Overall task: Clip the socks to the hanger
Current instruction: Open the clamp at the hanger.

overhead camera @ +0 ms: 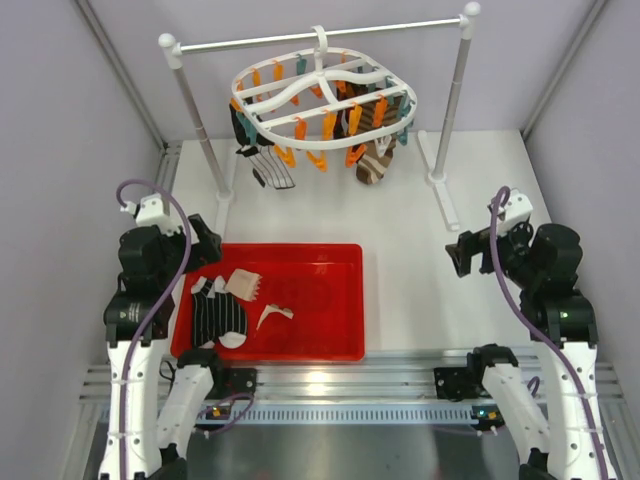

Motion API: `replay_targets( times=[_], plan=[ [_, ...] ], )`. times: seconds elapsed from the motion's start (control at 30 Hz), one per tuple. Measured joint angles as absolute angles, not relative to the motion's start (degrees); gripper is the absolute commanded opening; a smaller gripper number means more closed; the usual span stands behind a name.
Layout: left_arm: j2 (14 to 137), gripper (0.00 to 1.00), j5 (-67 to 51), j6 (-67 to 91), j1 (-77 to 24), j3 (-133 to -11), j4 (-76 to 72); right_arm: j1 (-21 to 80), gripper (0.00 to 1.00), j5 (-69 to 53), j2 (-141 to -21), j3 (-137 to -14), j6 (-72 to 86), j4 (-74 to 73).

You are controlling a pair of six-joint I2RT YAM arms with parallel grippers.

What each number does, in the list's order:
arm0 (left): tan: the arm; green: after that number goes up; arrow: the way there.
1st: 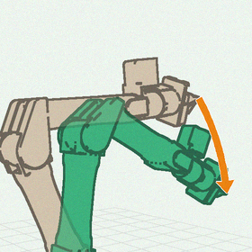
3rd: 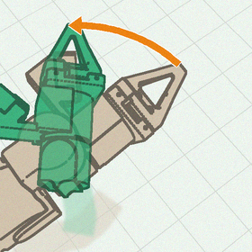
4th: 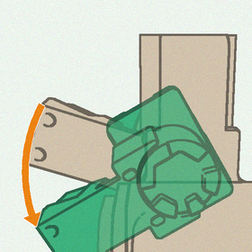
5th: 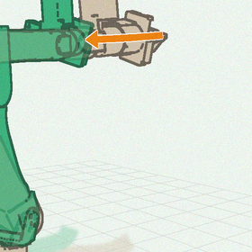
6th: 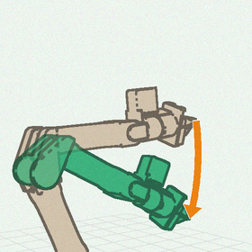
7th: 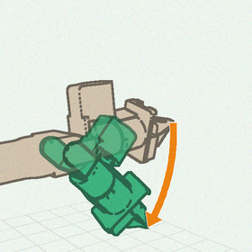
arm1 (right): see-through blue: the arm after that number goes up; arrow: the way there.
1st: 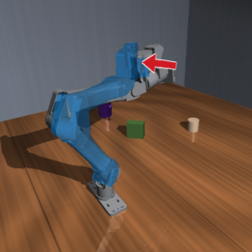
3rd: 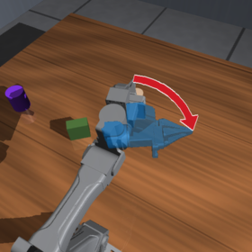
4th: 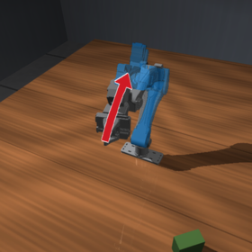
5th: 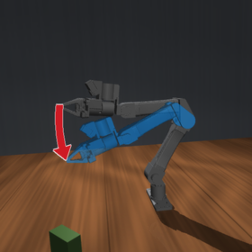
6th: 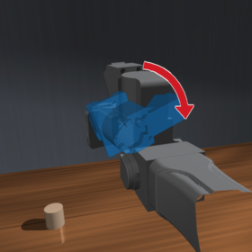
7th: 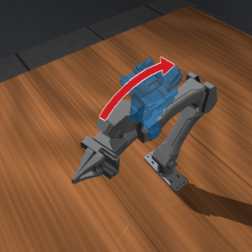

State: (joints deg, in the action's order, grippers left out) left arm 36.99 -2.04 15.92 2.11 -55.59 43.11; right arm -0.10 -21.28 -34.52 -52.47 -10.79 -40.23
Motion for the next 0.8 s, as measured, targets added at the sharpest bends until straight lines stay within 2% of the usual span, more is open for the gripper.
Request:
replay_targets(
  times=[0.2, 0.37, 0.53, 0.8],
  plan=[
    [36.0, 0.98, -4.5, 15.2, 2.1, -55.6, 41.1, -0.1, 1.0, -21.3, -34.5, -52.4, -6.0, -35.1],
    [30.7, 0.94, -13.7, 15.4, 2.1, -53.5, 33.7, -0.1, 0.97, -24.1, -34.4, -51.6, 0.5, -26.1],
    [20.2, 0.9, -23.8, 16.7, 2.1, -44.3, 19.8, -0.1, 0.84, -27.5, -35.4, -51.0, 9.6, -15.6],
    [19.7, 0.88, -34.7, 16.1, 2.1, -35.8, 4.7, 0.1, 0.54, -28.1, -43.6, -51.1, 23.2, -0.6]
  ],
)
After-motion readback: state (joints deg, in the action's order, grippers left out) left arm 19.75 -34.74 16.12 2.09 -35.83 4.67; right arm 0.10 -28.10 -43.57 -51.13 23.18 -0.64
